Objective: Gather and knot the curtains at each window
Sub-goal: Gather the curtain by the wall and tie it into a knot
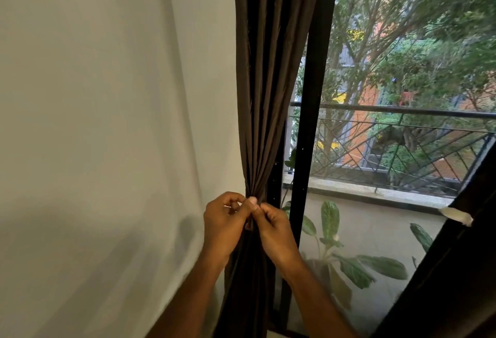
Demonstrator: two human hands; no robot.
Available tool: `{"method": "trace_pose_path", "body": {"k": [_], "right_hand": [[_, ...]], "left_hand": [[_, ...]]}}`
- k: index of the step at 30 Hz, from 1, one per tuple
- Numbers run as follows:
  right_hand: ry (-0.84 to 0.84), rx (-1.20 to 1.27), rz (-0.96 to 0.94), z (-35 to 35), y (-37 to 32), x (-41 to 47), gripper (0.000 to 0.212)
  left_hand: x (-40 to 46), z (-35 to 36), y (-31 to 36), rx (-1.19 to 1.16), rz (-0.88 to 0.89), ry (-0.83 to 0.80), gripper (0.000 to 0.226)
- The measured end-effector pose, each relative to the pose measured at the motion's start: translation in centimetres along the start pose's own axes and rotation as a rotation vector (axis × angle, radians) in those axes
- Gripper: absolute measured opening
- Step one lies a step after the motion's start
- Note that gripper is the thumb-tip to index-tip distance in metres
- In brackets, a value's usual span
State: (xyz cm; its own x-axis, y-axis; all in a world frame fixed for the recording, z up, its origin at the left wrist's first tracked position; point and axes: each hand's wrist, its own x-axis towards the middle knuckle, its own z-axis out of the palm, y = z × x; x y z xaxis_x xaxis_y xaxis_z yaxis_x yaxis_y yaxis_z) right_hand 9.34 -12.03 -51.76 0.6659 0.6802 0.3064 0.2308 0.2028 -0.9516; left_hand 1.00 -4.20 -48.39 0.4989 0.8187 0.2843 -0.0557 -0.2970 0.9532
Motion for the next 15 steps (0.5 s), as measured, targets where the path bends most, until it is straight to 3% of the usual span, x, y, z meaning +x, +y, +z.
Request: {"method": "trace_pose_path", "body": {"k": [4, 9, 13, 15], "right_hand": [[0.014, -0.117, -0.107, 0.5, 0.8, 0.1, 0.025], [-0.103, -0.206, -0.194, 0.1, 1.3, 0.3, 0.028], [-0.227, -0.338, -0.233, -1.3, 1.6, 0.0, 0.023], [-0.224, -0.335, -0.224, -2.4, 1.8, -0.2, 0.029]], "left_hand": [[1.1, -0.2, 0.2, 0.304, 0.075, -0.089, 0.012], [1.5, -0.2, -0.2, 0.350, 0.008, -0.134, 0.007], [1.8, -1.0, -0.3, 0.375, 0.042, -0.161, 0.020], [1.8, -1.6, -0.2, 0.333, 0.049, -0.234, 0.022]]}}
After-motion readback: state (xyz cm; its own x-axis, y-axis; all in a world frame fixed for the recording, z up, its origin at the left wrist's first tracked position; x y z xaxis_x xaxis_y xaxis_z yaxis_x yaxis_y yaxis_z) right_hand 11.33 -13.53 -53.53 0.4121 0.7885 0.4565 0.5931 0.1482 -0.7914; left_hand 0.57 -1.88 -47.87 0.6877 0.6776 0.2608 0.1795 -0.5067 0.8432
